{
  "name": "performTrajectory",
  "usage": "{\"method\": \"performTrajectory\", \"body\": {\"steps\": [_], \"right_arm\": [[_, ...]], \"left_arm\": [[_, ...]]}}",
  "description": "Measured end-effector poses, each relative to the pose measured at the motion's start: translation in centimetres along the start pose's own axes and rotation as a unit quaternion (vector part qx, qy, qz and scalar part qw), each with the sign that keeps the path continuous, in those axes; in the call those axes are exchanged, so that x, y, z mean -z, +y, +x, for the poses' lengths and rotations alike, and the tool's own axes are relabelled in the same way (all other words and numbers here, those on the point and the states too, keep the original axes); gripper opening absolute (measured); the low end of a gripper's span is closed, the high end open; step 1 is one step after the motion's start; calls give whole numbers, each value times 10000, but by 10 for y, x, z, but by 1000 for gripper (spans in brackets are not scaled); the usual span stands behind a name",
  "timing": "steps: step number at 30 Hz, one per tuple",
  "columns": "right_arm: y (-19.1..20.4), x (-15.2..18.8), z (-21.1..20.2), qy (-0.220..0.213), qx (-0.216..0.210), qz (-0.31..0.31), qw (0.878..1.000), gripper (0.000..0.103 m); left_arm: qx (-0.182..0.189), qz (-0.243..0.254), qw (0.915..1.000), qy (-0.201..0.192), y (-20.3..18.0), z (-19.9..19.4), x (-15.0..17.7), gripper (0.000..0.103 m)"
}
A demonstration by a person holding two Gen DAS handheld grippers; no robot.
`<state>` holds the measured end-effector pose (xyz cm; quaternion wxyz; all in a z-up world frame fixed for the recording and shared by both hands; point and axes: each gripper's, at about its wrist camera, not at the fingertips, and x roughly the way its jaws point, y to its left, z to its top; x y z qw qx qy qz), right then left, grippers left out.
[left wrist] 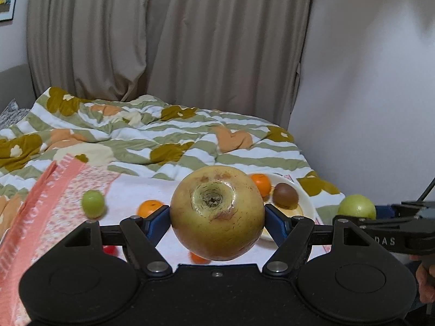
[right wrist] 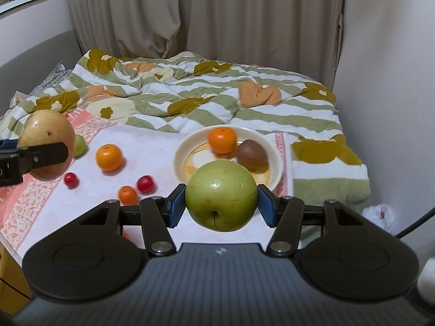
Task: Organize fruits
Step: 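Carry the yellow apple in the left tool and green apple in the right tool to the bowl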
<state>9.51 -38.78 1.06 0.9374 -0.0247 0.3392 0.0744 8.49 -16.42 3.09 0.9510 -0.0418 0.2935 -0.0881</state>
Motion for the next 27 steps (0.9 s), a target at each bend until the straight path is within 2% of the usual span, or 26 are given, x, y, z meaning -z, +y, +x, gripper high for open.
{"method": "performTrajectory", "body": {"steps": [8, 14, 20, 27], "right_arm": [[-45, -19, 29, 41, 60, 205, 9998, 71], [-64, -28, 57, 146, 194, 395, 9989, 71], [-77, -31, 89, 384, 293, 571, 9972, 71], [-88, -29, 120, 649, 403, 782, 9940, 71]], "left_arm": [[122, 249, 9995, 180, -36, 50, -17, 77], [247, 613, 9971, 382, -51, 104, -27, 77], [284, 1089, 9918, 606, -60, 158, -28, 77], [286, 1739, 9807, 849, -70, 205, -16, 77]]}}
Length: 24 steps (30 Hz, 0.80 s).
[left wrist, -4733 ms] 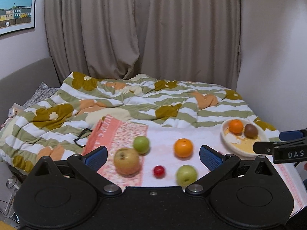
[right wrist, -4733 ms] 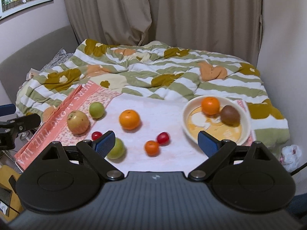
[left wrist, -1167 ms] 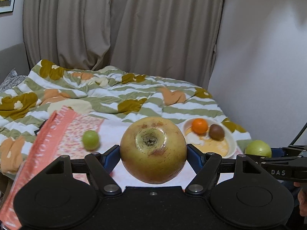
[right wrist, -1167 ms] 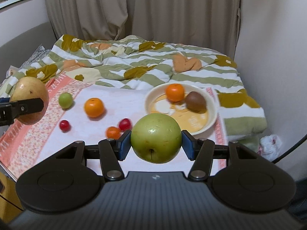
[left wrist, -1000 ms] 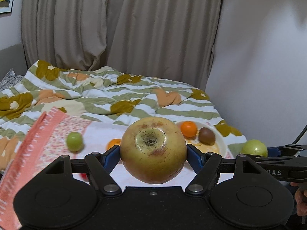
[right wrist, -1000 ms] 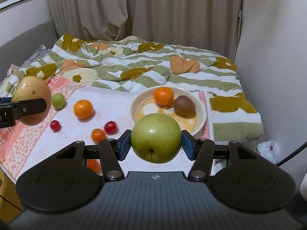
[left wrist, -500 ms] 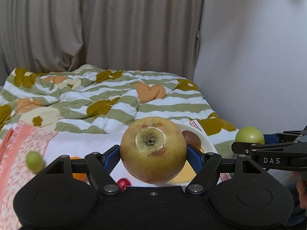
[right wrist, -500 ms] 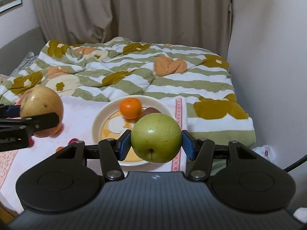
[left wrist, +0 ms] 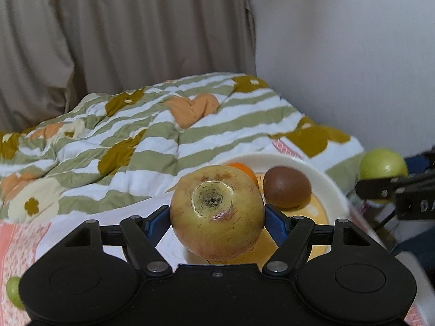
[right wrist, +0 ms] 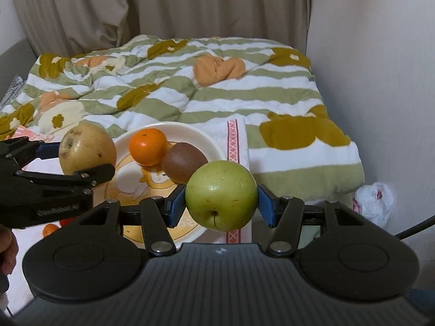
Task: Organize fruits
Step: 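Carry the yellow apple in the left tool and green apple in the right tool to the bowl, then release the yellow apple with the left tool while the right tool releases the green apple into the bowl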
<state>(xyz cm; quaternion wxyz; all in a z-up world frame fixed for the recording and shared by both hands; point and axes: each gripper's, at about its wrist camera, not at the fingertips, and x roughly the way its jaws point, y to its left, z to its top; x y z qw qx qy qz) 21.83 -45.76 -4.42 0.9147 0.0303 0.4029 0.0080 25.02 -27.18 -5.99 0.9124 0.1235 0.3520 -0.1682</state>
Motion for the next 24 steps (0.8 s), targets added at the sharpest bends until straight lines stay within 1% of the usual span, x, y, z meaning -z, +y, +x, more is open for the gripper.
{"method": "performTrajectory", "body": {"steps": [6, 13, 14, 15, 17, 18, 20, 24], "right_arm": [[-5, -1, 15, 131, 87, 112, 9998, 71], [-5, -2, 22, 187, 103, 151, 9997, 71], [-5, -2, 22, 185, 106, 160, 9996, 71], [-5, -2, 22, 180, 116, 158, 9996, 71], [-5, -2, 21, 167, 126, 176, 9996, 71], [-6, -3, 21, 157, 128, 189, 9996, 71], [-7, -4, 19, 133, 128, 184, 9997, 71], [-6, -6, 16, 90, 112, 109, 9998, 71]], "left_arm": [[-24, 404, 9990, 203, -9, 27, 5, 77], [-180, 650, 9972, 336, -15, 39, 10, 79], [-238, 688, 9971, 229, -15, 36, 10, 80], [-278, 727, 9969, 129, -16, 33, 8, 90], [-291, 719, 9970, 4, -16, 27, 5, 103], [-269, 673, 9974, -47, -14, 22, 4, 103], [-231, 607, 9979, -28, -11, 16, 3, 103], [-260, 351, 9990, -37, -1, 2, 1, 103]]}}
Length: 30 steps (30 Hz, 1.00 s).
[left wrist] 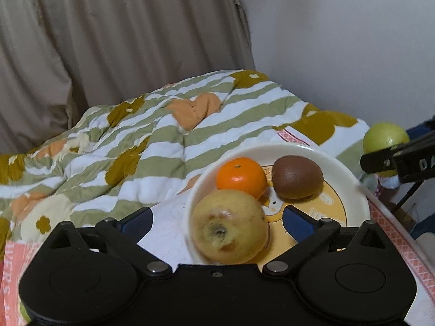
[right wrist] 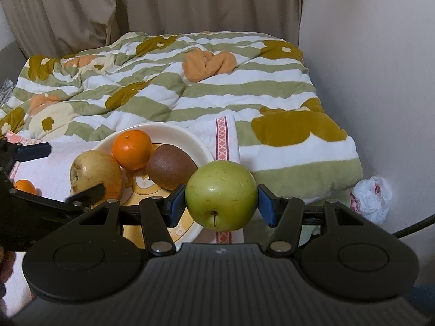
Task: Organize fruits
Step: 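Release the yellow apple with the left tool while the right tool releases the green apple into the bowl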
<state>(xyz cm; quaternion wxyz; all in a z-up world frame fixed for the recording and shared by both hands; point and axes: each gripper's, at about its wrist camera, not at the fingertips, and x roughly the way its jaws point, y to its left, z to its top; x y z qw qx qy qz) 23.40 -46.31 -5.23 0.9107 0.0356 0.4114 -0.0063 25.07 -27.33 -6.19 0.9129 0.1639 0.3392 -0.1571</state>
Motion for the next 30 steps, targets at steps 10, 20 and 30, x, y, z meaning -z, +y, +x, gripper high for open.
{"method": "performTrajectory", "body": {"steps": [10, 20, 30], "right_arm": [[19, -3, 0, -31, -207, -333, 9992, 71], [49, -1, 17, 33, -439, -763, 9961, 71], [66, 16, 48, 198, -356, -1149, 9925, 71]], "left_arm": [[-13, -825, 9966, -79, 30, -40, 3, 103], [39, -1517, 9884, -46, 54, -67, 21, 103], [-173, -1564, 9875, 43, 58, -82, 41, 103]]}}
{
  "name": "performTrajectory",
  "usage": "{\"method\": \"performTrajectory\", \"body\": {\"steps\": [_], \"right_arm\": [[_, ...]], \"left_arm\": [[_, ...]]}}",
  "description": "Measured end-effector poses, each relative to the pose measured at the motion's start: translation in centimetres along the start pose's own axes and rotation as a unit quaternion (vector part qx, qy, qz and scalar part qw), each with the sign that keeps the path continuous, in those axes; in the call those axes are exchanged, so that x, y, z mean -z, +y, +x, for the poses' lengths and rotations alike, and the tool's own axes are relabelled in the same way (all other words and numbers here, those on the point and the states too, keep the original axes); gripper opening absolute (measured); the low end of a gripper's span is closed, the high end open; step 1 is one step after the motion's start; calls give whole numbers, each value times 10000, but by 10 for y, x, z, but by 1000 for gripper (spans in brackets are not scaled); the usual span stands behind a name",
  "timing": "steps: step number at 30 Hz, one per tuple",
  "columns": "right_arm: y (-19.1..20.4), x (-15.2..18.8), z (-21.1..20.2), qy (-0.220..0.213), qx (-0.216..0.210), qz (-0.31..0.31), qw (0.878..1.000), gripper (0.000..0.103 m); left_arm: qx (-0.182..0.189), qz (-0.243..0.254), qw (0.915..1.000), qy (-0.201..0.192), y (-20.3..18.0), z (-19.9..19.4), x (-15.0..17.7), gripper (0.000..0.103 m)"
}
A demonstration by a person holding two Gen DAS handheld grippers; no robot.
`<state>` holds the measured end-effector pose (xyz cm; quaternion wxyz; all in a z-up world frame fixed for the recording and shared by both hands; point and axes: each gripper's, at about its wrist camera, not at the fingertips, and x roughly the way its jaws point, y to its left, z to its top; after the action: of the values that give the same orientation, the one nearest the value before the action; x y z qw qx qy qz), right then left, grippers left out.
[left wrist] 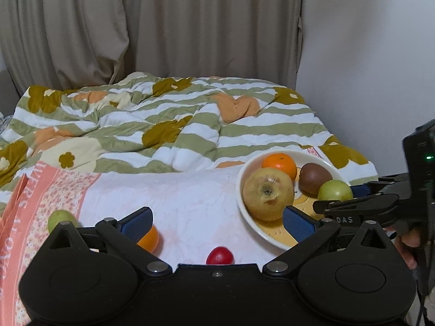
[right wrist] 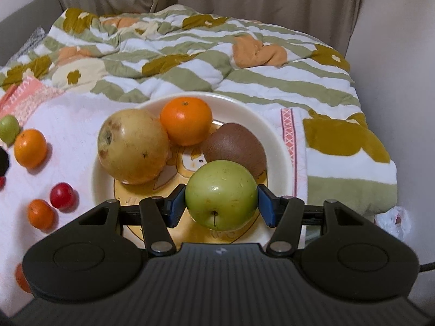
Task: Organize fruits
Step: 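Release the yellow apple with the left tool while the right tool releases the green apple into the bowl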
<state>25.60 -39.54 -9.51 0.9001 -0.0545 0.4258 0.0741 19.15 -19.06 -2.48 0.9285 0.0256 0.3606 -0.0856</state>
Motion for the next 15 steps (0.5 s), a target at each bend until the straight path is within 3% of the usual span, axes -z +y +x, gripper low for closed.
{"method": "performTrajectory", "body": {"steps": [5, 7, 9, 15], "right_arm": [[2, 3, 5, -5, -26, 4, 10000, 72], [3, 5, 2, -121, 57, -45, 9999, 83], [4, 6, -5, -289, 116, -76, 9995, 103], [-4, 9, -23, -446, 194, 176, 9987, 103]], "left_arm": [[-69, 80, 9999, 30, 1, -2, 5, 103], [-92, 116, 9999, 31, 0, -4, 8, 103], [-89, 109, 9999, 28, -1, -6, 9, 103], [-115, 115, 9999, -20, -3, -16, 13, 103]]}}
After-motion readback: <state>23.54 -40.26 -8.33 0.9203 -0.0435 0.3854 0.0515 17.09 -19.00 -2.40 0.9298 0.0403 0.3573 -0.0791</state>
